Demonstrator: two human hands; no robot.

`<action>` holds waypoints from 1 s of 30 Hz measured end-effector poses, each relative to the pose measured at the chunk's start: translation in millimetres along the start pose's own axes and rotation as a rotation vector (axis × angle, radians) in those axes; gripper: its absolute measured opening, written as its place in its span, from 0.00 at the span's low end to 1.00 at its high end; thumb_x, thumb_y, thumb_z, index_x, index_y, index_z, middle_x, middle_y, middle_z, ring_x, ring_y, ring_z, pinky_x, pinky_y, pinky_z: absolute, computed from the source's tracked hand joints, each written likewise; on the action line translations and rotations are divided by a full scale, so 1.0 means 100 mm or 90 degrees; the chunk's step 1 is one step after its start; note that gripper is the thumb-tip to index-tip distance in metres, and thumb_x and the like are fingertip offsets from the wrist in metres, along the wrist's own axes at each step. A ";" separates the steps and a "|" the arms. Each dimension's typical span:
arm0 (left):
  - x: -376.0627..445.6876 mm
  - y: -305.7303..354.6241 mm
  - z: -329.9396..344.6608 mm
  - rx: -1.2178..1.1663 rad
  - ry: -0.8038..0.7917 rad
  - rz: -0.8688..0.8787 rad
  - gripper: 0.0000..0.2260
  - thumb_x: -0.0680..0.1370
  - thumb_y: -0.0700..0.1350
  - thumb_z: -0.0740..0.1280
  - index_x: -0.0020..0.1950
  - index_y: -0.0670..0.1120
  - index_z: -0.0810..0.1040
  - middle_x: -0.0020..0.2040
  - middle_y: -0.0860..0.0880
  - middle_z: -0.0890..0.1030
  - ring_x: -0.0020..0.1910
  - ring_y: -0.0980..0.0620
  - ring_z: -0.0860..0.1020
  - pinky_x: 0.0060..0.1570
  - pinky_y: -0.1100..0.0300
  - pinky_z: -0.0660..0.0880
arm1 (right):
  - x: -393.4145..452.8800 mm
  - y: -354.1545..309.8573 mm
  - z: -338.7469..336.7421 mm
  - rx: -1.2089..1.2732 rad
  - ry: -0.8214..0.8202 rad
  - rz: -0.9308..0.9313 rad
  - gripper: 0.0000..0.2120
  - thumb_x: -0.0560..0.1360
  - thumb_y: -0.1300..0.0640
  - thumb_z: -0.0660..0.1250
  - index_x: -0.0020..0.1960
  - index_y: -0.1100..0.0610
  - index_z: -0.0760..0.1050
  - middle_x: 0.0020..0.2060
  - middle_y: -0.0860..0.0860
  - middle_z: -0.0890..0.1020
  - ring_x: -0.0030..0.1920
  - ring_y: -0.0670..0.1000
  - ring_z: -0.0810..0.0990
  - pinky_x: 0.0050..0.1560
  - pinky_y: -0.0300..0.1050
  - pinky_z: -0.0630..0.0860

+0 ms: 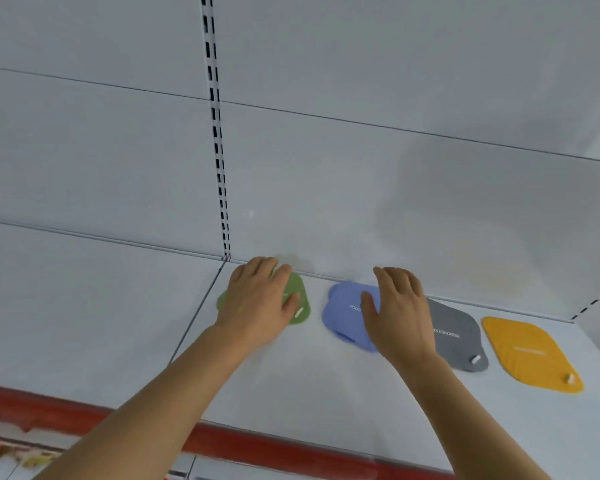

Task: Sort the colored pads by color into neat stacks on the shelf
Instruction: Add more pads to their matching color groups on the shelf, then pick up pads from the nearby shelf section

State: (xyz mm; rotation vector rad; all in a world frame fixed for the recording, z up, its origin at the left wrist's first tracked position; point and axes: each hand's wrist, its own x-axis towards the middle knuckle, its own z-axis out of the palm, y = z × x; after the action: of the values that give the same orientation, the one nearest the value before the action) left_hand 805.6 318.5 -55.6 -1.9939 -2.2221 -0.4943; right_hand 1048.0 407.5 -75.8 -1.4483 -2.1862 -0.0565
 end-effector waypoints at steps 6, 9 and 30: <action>-0.31 -0.30 -0.10 0.056 0.011 -0.043 0.29 0.78 0.60 0.58 0.72 0.45 0.76 0.71 0.42 0.77 0.72 0.38 0.73 0.71 0.41 0.70 | -0.15 -0.70 0.11 0.025 -0.042 -0.112 0.27 0.81 0.44 0.60 0.71 0.61 0.75 0.70 0.60 0.76 0.74 0.65 0.70 0.70 0.64 0.72; -0.57 -0.64 -0.23 0.088 0.021 -0.073 0.29 0.80 0.60 0.57 0.74 0.45 0.75 0.73 0.42 0.76 0.74 0.38 0.72 0.74 0.40 0.69 | -0.26 -1.15 0.20 0.029 -0.088 -0.160 0.28 0.82 0.42 0.58 0.72 0.60 0.74 0.72 0.60 0.75 0.76 0.64 0.68 0.72 0.63 0.70; -2.66 -4.24 -1.75 0.157 0.096 -0.284 0.27 0.80 0.59 0.59 0.73 0.45 0.76 0.71 0.41 0.77 0.72 0.38 0.74 0.70 0.39 0.72 | -0.93 -5.43 0.80 0.052 -0.201 -0.360 0.34 0.82 0.33 0.46 0.80 0.52 0.64 0.80 0.55 0.66 0.81 0.58 0.59 0.80 0.57 0.60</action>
State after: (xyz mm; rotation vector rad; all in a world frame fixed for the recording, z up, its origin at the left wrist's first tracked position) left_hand 400.0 -23.0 -40.0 -1.3014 -2.4873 -0.3724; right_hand 572.0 120.0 -54.8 -0.7969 -2.7603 0.0715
